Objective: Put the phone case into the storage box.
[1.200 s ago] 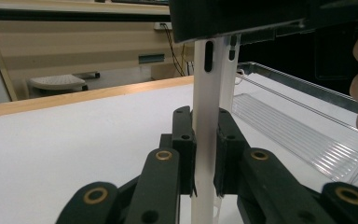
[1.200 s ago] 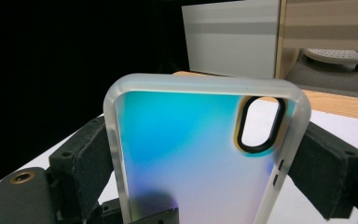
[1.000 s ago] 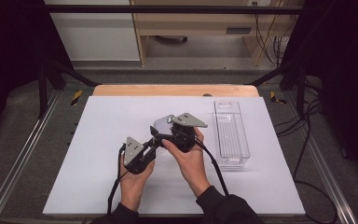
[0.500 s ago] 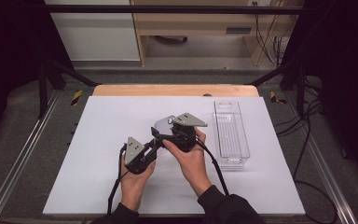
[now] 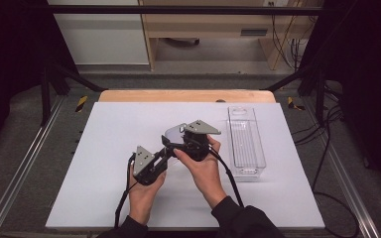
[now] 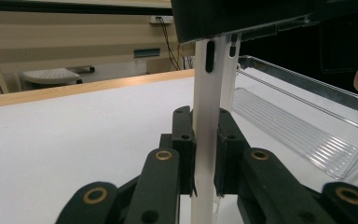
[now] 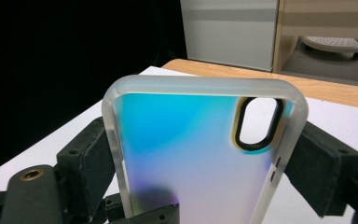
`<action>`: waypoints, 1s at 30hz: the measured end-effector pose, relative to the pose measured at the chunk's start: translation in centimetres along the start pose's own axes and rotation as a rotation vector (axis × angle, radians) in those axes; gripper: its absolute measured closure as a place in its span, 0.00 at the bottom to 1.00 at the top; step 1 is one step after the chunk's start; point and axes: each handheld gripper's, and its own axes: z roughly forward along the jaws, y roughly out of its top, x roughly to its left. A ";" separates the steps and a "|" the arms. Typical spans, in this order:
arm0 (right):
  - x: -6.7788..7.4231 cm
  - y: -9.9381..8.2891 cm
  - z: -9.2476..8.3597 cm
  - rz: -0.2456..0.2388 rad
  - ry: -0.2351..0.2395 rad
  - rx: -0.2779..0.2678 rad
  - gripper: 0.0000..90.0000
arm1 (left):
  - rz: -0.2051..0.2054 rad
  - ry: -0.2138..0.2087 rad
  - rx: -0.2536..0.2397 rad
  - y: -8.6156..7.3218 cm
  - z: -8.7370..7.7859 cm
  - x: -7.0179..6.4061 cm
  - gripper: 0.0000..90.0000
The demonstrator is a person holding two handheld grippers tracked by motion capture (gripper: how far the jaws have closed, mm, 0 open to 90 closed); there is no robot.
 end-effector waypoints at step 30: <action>-4.9 3.5 0.3 0.066 -0.134 0.008 0.20 | 0.064 0.107 -0.026 0.3 -3.2 3.2 0.17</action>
